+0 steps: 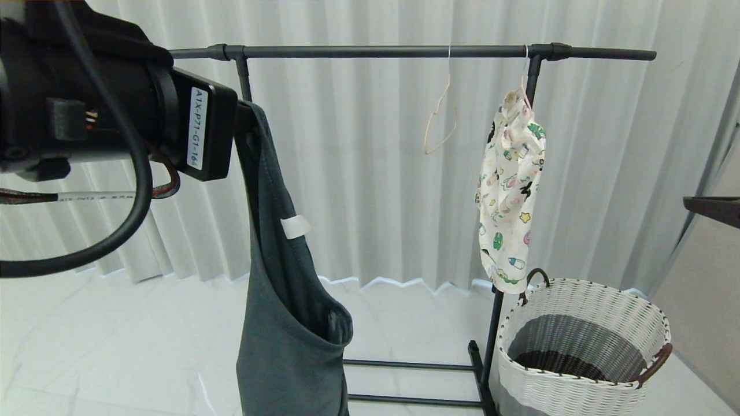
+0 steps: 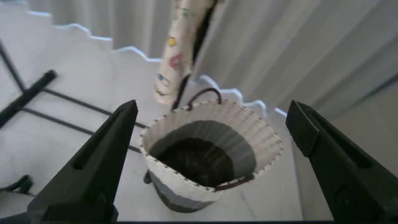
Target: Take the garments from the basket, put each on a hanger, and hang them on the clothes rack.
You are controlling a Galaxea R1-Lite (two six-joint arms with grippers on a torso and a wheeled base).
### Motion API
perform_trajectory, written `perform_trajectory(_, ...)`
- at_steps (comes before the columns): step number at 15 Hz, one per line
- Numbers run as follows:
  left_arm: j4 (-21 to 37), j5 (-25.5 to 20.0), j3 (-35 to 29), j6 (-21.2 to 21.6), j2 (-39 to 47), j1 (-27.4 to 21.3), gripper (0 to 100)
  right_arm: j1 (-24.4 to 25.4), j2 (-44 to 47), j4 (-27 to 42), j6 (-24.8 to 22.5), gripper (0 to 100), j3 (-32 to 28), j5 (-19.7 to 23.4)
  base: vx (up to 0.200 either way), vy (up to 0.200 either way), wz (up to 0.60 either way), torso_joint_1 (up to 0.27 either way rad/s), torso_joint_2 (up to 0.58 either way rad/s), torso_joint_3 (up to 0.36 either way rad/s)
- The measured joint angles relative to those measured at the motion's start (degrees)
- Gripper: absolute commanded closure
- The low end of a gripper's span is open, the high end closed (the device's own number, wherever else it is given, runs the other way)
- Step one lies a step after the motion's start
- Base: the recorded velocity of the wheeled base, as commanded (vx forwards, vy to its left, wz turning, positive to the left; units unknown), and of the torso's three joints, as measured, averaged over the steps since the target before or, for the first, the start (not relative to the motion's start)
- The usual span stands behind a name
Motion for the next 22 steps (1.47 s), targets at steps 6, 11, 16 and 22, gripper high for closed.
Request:
perform_trajectory(6, 0.0, 0.0, 0.3, -0.2, 0.0, 0.0, 100, -0.6, 0.4, -0.1, 0.0, 0, 0.6, -2.9, 0.000, 0.200, 0.00, 0.000, 0.00, 0.005)
perform_trajectory(11, -1.9, 0.0, 2.5, -0.3, -0.2, 0.0, 100, -0.6, 1.0, -2.0, -1.1, 0, 1.6, -6.4, 0.000, 0.160, 0.00, 0.003, 0.00, 0.003)
perform_trajectory(16, -6.5, 0.0, 3.2, 1.3, 0.2, 0.6, 100, -0.7, 1.1, -5.6, -1.1, 0, 3.4, -6.3, 0.000, 0.000, 0.00, 0.027, -0.04, -0.018)
perform_trajectory(22, -11.1, 0.0, 3.2, 4.9, 0.4, 4.0, 100, -0.5, 1.3, -6.0, -1.0, 0, 3.4, -5.8, 0.000, 0.000, 0.00, 0.200, -0.40, -0.206)
